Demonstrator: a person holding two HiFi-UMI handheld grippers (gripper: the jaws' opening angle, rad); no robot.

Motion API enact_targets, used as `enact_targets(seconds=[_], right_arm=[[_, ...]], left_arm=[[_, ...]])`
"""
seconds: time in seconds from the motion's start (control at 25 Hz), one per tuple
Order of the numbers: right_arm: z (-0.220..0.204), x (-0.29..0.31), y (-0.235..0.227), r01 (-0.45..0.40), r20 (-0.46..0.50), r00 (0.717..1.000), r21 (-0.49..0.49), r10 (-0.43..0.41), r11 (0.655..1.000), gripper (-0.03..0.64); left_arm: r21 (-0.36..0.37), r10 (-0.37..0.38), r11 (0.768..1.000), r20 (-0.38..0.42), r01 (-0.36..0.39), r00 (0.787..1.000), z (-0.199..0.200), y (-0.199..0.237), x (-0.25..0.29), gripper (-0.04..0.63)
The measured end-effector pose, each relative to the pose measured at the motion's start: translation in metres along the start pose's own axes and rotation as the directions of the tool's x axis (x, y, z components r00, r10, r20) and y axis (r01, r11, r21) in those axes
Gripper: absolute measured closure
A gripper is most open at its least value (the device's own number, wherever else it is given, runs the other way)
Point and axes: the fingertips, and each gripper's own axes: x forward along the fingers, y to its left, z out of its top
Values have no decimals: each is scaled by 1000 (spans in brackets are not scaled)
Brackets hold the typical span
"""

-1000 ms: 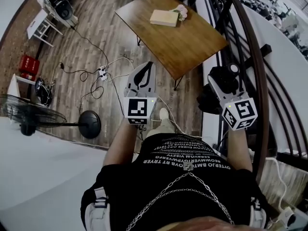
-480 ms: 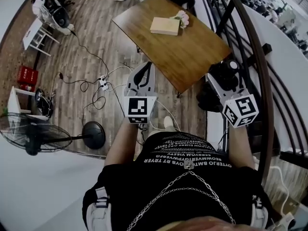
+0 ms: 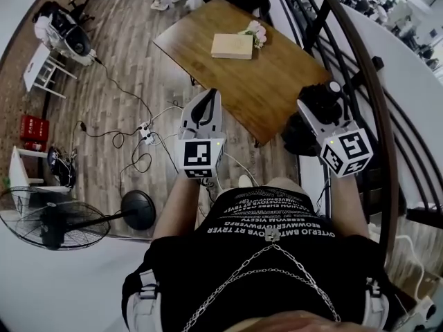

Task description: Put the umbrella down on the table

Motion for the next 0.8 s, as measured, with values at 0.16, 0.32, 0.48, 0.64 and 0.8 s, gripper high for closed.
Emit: enact_targets(seconds=[0.16,0.32,0.48,0.64,0.8], right_arm=[[-1,6,-2,10,-12,1000,5,-10,1000,374],[-3,13,-5,17,-21,1000,11,-17,1000,374],[-10,22,-8,14,-42,999,16,-13,1000,373],[-15,38,-13,0,-54,999,27,2,1000,373],[-22,61,-23,-20,-69,997,35,23,999,374]], left_arm=[[-6,-19,1000,-3,19,1000,-2,1,9,565],[-5,-41,999,-2,41,999,-3,0,17,565],[-9,-46,999,-7,46,999,-6,1,22,565],[-13,-35,999,-23,35,999,-11,8,31,565],[-13,-14,1000,-31,14,999,-13,18,47,565]])
